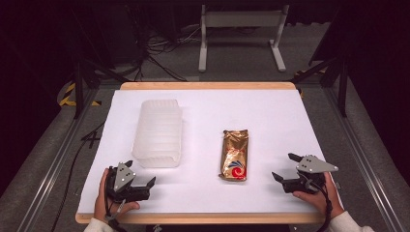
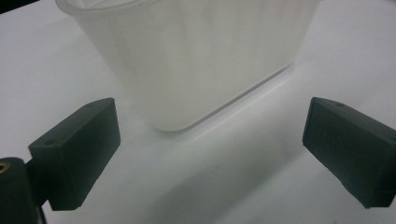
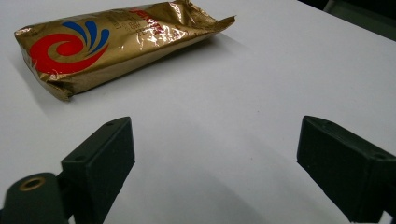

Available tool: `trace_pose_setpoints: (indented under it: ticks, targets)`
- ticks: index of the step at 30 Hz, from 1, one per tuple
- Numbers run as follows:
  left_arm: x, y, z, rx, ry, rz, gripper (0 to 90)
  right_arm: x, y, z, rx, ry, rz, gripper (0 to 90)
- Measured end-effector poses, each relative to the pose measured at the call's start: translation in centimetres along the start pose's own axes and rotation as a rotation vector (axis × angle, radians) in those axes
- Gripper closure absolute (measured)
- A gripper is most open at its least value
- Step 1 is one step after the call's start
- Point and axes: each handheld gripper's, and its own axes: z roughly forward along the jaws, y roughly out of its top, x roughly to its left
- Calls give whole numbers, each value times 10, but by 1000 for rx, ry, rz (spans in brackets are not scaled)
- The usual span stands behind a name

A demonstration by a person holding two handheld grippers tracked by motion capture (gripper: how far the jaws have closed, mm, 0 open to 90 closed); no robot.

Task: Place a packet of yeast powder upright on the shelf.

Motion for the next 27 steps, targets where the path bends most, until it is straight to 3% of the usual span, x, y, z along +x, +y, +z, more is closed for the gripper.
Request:
trace_pose_setpoints:
  ticks: [4,11,20,27]
  targets:
    - [-3,-2,-3,-3,3,18,49,-2,2,2,5,8,10,130]
    - [-2,-5,-6,8,-3,13,50,-5,5,10,19,26,28,139]
    - [-2,-8,-10,6,7,9,49,-23,31,23,-11,70,103,211]
    - [-2,-10,-13,5,16,1,49,-26,45,35,13,87,98,208]
